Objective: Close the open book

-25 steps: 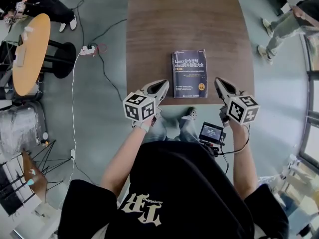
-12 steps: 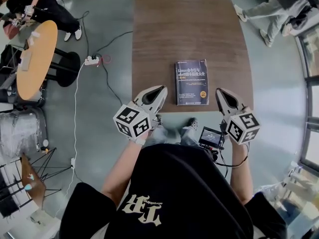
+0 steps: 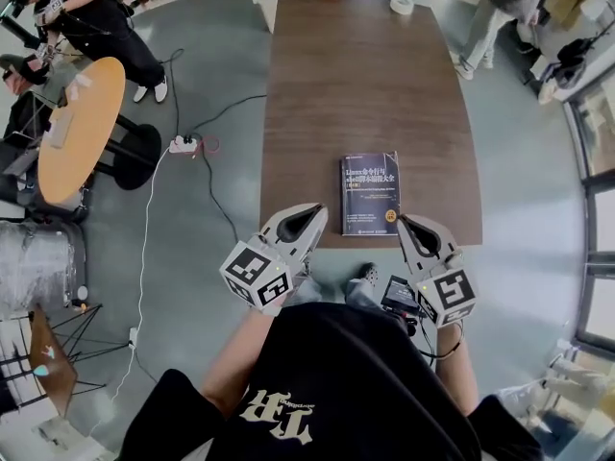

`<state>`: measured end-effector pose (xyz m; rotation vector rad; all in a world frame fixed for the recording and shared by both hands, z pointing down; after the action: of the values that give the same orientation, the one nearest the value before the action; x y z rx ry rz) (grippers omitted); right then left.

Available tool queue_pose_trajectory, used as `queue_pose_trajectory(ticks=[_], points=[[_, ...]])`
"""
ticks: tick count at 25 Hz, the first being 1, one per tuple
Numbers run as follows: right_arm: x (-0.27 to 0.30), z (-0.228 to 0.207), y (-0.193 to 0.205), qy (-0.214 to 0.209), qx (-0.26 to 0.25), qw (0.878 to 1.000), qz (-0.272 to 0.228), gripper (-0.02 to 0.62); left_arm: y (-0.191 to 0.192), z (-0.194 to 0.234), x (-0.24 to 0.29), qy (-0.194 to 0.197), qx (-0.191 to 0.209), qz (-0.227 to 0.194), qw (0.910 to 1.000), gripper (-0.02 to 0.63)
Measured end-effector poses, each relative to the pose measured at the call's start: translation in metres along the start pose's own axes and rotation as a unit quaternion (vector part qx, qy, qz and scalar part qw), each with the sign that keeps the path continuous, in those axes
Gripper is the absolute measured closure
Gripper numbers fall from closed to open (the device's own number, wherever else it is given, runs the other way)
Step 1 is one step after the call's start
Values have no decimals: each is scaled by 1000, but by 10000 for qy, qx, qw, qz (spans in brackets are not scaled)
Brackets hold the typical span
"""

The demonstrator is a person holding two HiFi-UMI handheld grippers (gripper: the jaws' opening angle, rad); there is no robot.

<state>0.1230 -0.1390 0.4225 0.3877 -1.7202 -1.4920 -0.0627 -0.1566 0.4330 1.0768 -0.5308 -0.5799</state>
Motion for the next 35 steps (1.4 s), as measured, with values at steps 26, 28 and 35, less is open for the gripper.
queue_pose_trajectory(ticks=[26, 28, 35], points=[[11, 133, -29, 614, 56, 9981, -76, 607, 9, 12, -98, 846, 208, 125, 9961, 600], [7, 140, -30, 601, 7, 9981, -108, 607, 12, 7, -108, 757, 196, 84, 9969, 600], [-38, 162, -10, 549, 82, 9982, -236, 607, 36, -36, -134, 600, 129, 25, 9981, 600]])
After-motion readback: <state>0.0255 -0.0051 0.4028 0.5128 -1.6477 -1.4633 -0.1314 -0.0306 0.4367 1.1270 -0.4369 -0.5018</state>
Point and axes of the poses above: the fingertips, and each gripper's own axes: x forward along the fingers, z to its left, y out of its underside, the point moved 4 cm from there along -x, backward along the fingers, and after that the axes turned 2 degrees about -y, right-handed, at the moved point
